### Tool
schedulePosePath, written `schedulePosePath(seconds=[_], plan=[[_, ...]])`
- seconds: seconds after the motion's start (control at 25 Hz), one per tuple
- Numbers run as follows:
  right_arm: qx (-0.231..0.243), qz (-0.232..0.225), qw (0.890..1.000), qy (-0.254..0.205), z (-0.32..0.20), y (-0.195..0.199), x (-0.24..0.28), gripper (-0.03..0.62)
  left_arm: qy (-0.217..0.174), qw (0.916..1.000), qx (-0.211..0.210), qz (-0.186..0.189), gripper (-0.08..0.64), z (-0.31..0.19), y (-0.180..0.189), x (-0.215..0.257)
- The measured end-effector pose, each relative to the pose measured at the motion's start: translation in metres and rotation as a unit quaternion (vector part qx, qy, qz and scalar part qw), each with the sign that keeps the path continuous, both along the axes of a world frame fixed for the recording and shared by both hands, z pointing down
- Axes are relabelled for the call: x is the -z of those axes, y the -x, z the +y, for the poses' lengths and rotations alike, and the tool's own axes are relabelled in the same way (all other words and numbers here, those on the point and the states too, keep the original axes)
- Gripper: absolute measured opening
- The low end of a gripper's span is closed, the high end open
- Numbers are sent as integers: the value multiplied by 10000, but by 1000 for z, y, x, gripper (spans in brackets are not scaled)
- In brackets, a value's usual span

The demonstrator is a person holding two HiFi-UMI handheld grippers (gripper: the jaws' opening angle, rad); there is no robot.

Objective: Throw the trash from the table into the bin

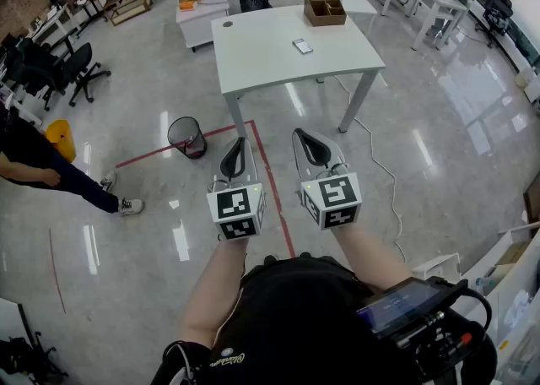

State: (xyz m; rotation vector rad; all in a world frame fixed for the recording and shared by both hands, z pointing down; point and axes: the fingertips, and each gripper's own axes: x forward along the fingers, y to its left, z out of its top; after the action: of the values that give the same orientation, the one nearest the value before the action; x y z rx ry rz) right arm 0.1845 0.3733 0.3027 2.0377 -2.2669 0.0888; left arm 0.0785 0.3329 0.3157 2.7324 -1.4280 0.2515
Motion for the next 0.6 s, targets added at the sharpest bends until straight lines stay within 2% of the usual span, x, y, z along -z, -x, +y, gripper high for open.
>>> schedulePosePath(seconds=[0.6], plan=[[95,-53,9999,101,1,-1,-6,-2,6,10000,4,20,8,4,-4,-5]])
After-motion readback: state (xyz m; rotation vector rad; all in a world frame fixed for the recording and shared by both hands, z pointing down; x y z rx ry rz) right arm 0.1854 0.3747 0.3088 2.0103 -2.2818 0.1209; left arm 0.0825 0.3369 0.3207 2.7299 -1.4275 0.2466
